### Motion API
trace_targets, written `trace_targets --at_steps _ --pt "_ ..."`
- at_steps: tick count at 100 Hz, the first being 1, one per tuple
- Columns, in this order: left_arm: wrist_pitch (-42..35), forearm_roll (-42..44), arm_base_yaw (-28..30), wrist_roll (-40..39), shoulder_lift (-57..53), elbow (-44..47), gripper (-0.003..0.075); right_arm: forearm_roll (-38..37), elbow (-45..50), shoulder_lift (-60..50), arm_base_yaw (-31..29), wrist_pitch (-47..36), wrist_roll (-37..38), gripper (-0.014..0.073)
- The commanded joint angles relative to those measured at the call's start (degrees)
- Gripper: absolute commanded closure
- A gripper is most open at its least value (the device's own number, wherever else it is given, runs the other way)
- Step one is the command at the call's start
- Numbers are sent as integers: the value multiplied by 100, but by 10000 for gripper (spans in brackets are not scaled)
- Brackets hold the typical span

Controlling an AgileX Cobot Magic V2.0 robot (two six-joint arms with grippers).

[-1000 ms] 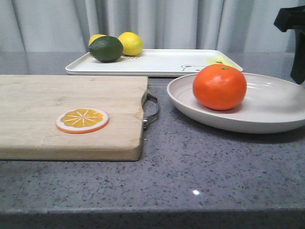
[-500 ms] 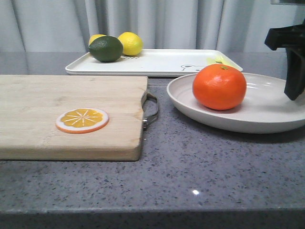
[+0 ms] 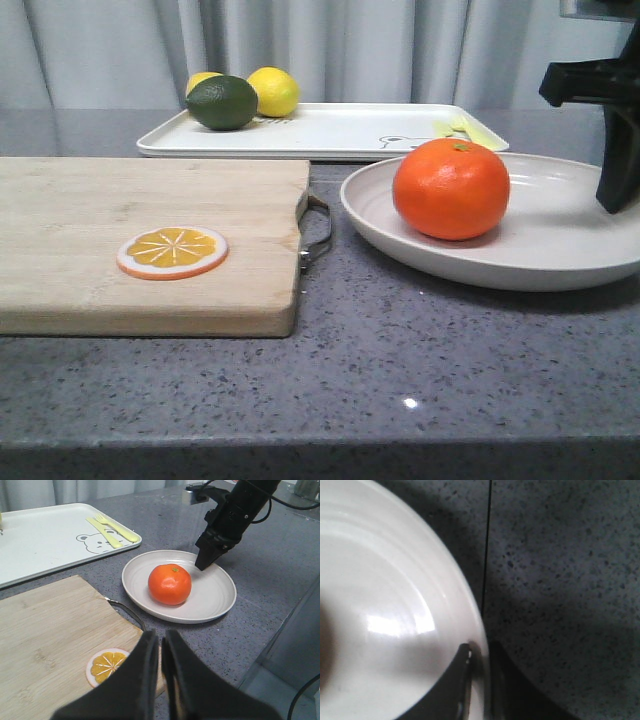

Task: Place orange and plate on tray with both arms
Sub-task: 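Move the right gripper down to the plate rim farthest from the board, then grip the plate rim with the right gripper and lift it onto the tray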

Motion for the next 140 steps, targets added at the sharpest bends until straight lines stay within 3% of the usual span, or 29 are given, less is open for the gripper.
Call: trace_targets --at_steps 1,31,58,71,111,140 --pt "-405 -27 -6 17 10 -146 713 -137 -128 -180 -23 -27 24 654" --pt "-405 -27 -6 17 10 -146 714 -4 -236 -238 -416 88 140 653" --pt "-405 -27 -6 17 10 -146 713 1103 -848 -254 -627 264 -474 653" --pt "-405 -27 -6 17 10 -146 714 1239 -1266 -177 -627 207 -484 653" --pt "-405 -27 -6 17 10 -146 714 2208 -3272 1172 -627 382 -766 653" --pt "-405 -27 -6 17 10 -146 714 2202 -5676 2799 -507 1022 -766 651"
